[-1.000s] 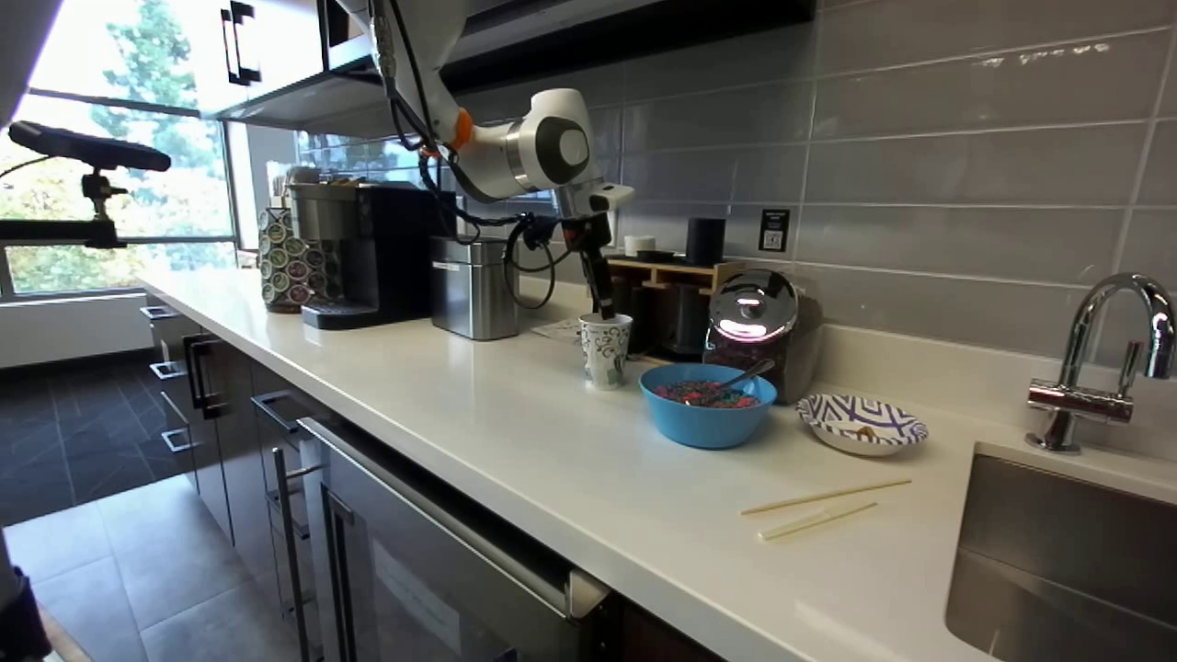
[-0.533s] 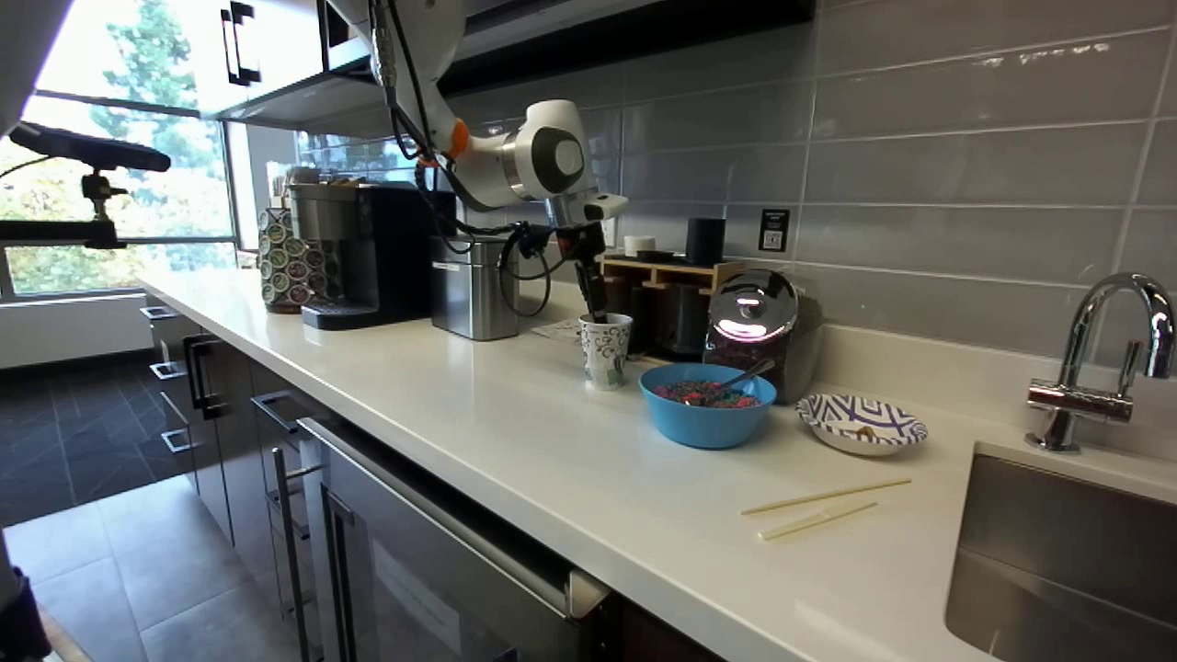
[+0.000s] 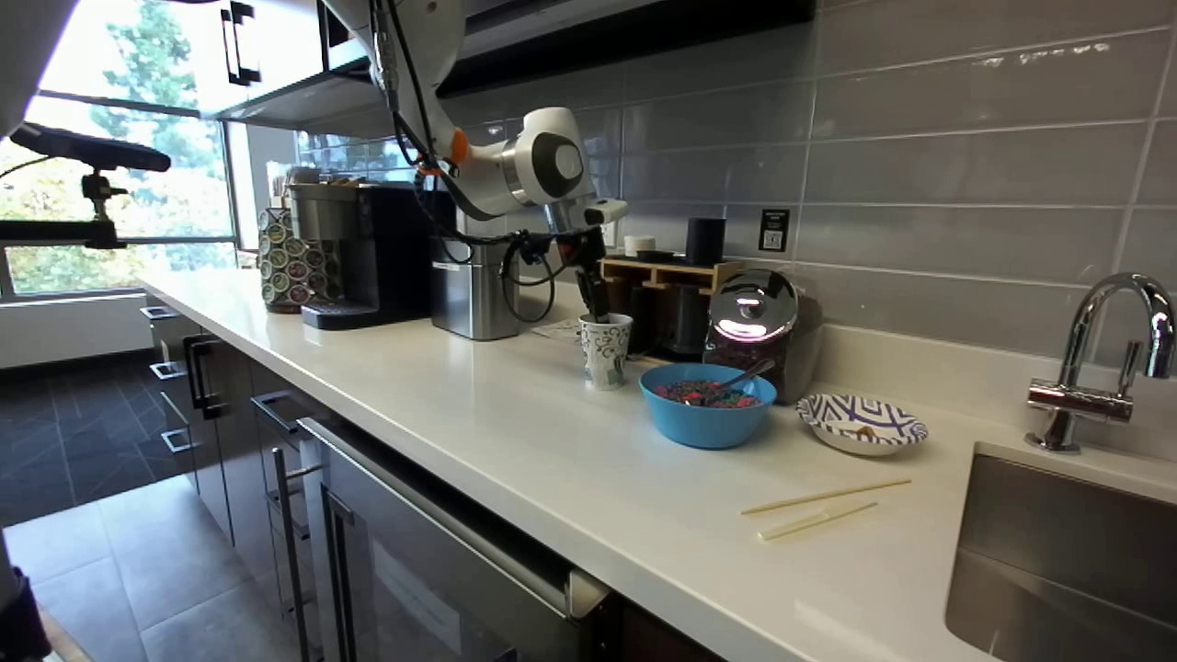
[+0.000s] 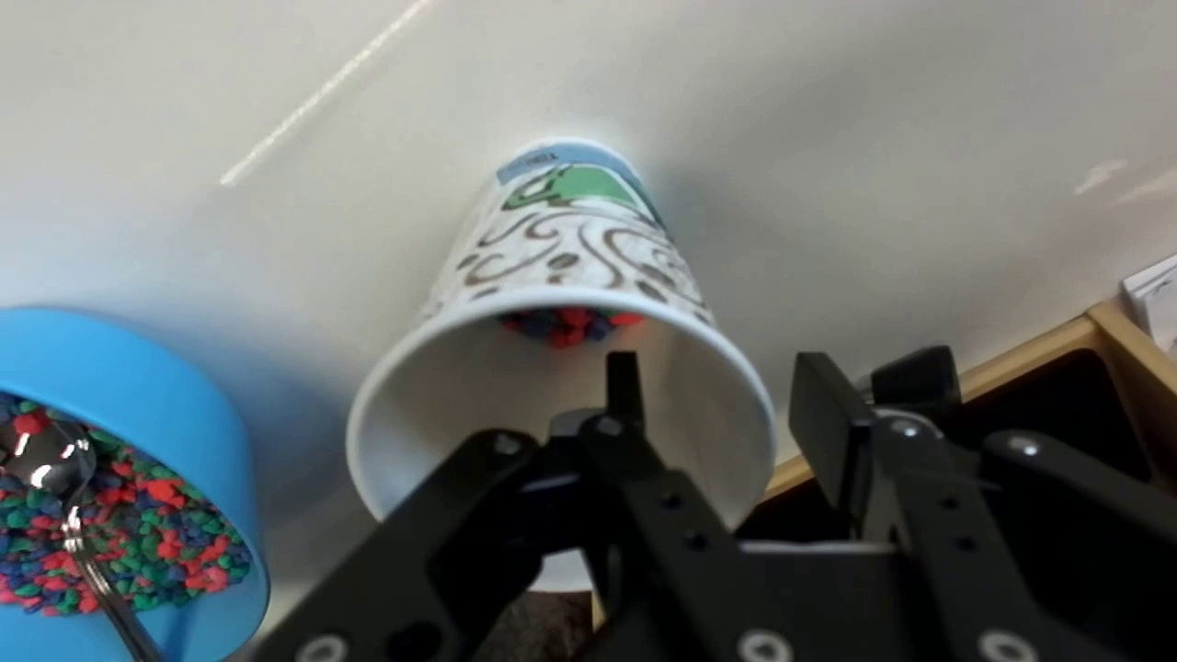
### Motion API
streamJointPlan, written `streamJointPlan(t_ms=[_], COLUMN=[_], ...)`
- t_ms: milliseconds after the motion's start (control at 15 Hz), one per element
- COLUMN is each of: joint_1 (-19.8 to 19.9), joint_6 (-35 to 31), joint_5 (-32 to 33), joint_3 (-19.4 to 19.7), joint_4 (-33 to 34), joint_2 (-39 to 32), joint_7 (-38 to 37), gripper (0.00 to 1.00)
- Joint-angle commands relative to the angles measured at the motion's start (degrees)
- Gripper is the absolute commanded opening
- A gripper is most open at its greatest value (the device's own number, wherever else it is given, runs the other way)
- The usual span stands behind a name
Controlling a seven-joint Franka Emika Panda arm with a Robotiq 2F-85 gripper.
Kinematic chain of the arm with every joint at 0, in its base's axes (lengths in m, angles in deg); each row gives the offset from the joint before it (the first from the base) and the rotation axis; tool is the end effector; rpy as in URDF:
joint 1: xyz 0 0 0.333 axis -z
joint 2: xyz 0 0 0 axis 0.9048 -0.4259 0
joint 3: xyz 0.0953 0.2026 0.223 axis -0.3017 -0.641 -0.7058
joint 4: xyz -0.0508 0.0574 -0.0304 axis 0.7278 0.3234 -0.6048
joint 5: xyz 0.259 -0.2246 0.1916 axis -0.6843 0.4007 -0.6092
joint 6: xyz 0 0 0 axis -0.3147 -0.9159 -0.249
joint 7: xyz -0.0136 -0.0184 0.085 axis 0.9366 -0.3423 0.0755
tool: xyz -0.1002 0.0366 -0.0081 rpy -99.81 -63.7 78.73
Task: Pour the cereal out of the coffee cup and into the blue bowl.
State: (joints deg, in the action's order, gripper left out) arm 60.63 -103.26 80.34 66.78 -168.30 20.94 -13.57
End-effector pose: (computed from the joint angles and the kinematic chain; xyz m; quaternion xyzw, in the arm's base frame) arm 0.6758 -0.0390 0.3546 0.8998 -0.4071 0.1484 0.0510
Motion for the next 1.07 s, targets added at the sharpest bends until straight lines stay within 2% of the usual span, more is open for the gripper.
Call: streamJointPlan(t_ms=[0, 67, 133, 467, 800, 1000], joint_1=[-1.4, -1.4, -1.4, -1.1, 2.8, 5.3], joint_6=[0.7, 0.8, 0.6, 1.5, 3.7, 2.0], joint_5=[1.9, 1.8, 1.8, 0.4, -11.3, -19.7], joint_3=[1.3, 1.3, 1.2, 0.9, -1.3, -2.2], joint_4=[-0.5, -0.5, -0.7, -1.2, -4.4, -7.8], joint_2=[-0.3, -0.3, -0.3, 0.4, 5.9, 10.0], joint_7=[-1.3, -1.2, -0.9, -0.8, 1.4, 3.4], gripper=[0.24, 0.09, 0.0, 0.0, 0.0, 0.0])
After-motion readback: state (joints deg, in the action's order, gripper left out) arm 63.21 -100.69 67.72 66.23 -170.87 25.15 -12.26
